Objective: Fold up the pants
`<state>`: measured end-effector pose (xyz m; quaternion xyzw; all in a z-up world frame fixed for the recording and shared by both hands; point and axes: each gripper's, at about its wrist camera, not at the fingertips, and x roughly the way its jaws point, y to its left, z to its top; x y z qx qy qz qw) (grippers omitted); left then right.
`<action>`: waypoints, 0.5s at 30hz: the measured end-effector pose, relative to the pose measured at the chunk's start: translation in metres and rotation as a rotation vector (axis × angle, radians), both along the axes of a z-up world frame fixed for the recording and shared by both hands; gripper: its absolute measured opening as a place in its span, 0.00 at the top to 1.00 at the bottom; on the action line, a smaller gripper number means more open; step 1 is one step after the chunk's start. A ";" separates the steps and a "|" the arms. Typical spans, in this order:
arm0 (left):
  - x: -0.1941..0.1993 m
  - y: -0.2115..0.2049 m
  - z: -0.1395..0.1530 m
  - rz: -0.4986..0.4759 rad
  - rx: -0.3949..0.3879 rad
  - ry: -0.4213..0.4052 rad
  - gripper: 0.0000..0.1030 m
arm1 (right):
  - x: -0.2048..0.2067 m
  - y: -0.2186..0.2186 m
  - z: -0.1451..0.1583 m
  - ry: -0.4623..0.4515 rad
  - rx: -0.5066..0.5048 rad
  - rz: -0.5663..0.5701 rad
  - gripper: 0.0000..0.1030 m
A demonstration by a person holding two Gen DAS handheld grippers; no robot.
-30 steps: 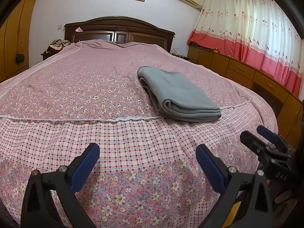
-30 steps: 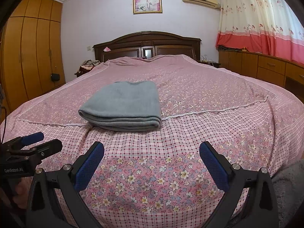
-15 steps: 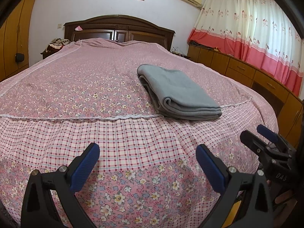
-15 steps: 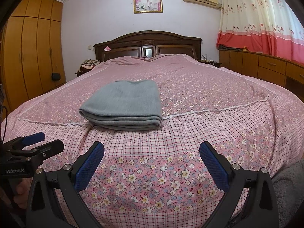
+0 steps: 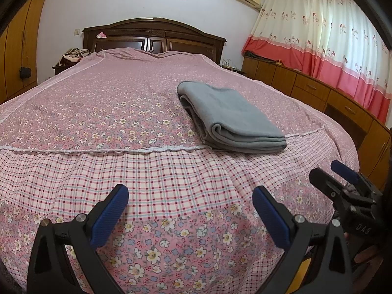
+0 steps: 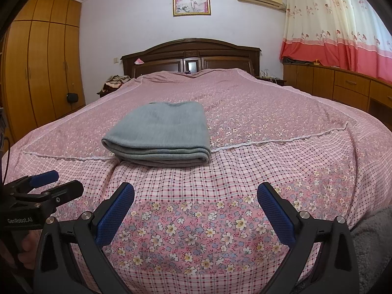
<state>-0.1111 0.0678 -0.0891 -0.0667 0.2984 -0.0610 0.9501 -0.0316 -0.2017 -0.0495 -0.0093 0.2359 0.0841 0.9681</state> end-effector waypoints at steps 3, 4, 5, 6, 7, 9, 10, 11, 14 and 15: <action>0.000 0.001 0.000 0.000 -0.002 -0.001 0.00 | 0.000 0.000 0.000 0.002 -0.001 0.000 0.01; 0.000 0.001 0.000 0.000 -0.003 -0.001 0.00 | 0.000 0.000 -0.001 0.004 -0.001 0.001 0.01; 0.000 0.001 -0.001 0.000 -0.004 0.000 0.00 | 0.001 0.000 -0.001 0.005 -0.001 0.001 0.01; 0.000 0.001 -0.001 0.000 -0.004 0.000 0.00 | 0.001 0.000 -0.001 0.006 -0.001 0.002 0.01; 0.000 0.001 -0.001 0.000 -0.003 -0.001 0.00 | 0.001 0.000 -0.001 0.006 -0.001 0.002 0.01; 0.000 0.001 -0.001 -0.001 -0.004 0.000 0.00 | 0.002 0.000 -0.001 0.007 0.000 0.003 0.01; 0.000 0.001 -0.001 0.000 -0.003 0.000 0.00 | 0.002 0.000 -0.001 0.007 0.000 0.003 0.01; 0.000 0.001 -0.001 0.000 -0.003 0.000 0.00 | 0.001 0.000 -0.001 0.007 0.000 0.002 0.01; 0.000 0.002 -0.001 0.000 -0.003 0.000 0.00 | 0.002 0.001 -0.001 0.006 0.000 0.003 0.01; 0.000 0.002 -0.001 0.000 -0.003 0.000 0.00 | 0.002 0.000 -0.001 0.006 0.000 0.003 0.01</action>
